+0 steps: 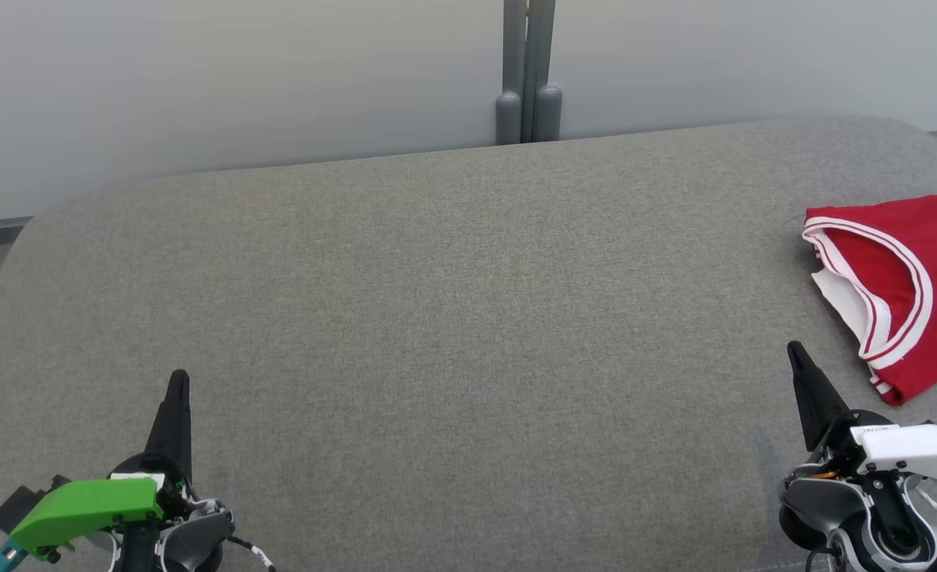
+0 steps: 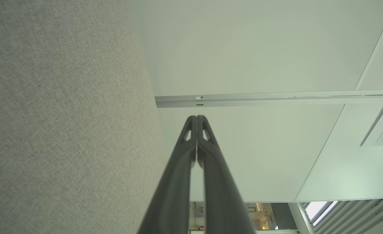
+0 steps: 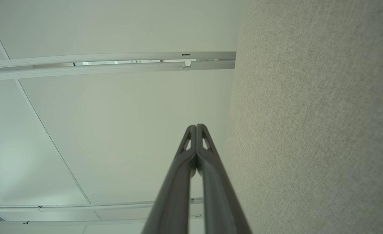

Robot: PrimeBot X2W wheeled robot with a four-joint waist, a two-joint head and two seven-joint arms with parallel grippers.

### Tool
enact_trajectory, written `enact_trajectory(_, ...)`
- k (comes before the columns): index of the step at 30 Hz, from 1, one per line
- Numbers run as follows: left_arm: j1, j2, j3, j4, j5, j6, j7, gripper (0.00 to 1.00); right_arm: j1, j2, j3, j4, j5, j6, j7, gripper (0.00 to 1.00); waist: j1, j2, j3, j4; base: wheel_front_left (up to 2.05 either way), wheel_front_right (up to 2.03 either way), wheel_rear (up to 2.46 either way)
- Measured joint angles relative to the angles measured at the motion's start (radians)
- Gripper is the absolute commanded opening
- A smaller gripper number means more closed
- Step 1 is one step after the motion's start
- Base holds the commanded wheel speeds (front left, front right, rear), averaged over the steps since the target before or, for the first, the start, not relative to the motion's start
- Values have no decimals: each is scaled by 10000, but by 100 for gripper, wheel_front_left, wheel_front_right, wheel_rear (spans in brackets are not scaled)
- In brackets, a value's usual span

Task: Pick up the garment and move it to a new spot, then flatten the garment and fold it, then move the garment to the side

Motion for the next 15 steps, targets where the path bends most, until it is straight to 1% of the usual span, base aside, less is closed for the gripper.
enact_trajectory(15, -1, 0, 0, 0, 0, 0, 0, 0, 2, 0, 0, -2, 0, 0, 0, 0, 0, 0, 0, 0, 0, 0, 0)
